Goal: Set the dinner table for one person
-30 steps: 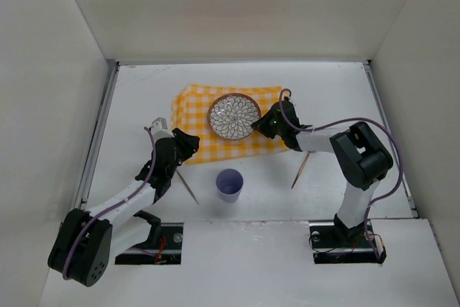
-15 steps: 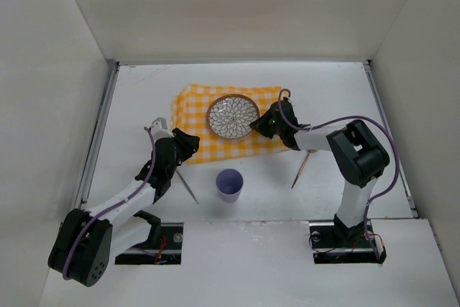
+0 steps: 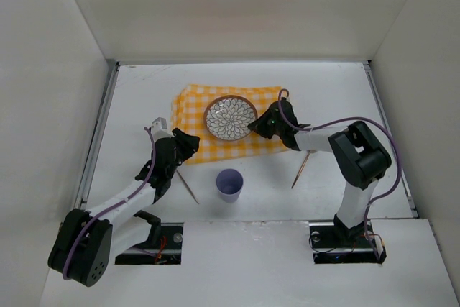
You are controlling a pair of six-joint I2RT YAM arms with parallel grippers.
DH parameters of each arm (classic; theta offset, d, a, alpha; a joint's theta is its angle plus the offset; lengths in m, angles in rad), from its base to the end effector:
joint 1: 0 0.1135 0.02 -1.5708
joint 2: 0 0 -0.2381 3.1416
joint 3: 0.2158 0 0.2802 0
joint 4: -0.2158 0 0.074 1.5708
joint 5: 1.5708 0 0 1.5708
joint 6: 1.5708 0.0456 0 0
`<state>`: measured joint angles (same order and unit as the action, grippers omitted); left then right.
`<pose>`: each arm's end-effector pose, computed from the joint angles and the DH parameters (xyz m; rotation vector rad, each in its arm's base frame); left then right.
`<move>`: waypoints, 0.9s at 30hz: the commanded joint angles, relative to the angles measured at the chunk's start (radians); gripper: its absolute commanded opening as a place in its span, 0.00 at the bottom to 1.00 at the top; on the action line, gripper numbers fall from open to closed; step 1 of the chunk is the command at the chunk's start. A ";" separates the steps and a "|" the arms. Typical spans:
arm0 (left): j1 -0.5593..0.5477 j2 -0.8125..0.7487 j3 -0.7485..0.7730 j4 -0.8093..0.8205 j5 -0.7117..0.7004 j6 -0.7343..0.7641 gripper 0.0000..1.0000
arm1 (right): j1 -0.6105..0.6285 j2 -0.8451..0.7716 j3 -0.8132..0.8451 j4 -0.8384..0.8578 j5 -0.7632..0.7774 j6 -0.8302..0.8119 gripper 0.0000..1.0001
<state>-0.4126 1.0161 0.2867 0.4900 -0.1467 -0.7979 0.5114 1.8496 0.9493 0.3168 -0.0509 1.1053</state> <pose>0.2357 -0.0959 0.1500 -0.4627 1.8100 -0.7206 0.3498 0.1989 0.0994 0.6496 2.2317 0.9452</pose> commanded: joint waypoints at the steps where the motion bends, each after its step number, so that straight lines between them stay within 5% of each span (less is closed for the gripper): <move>1: -0.007 -0.022 -0.011 0.038 -0.005 -0.004 0.39 | 0.020 -0.070 0.048 0.143 -0.056 0.053 0.10; 7: -0.007 -0.028 -0.012 0.036 -0.004 -0.004 0.39 | 0.020 -0.017 0.040 0.137 -0.044 0.064 0.13; 17: 0.001 -0.022 -0.012 0.036 0.002 -0.011 0.39 | 0.020 -0.079 0.017 0.036 0.020 -0.033 0.44; 27: -0.013 -0.022 -0.009 0.036 -0.007 -0.006 0.39 | 0.020 -0.364 -0.233 -0.097 0.135 -0.185 0.49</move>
<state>-0.4187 1.0061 0.2863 0.4900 -0.1471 -0.7986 0.5251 1.5898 0.7593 0.2630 0.0128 0.9981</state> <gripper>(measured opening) 0.392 0.493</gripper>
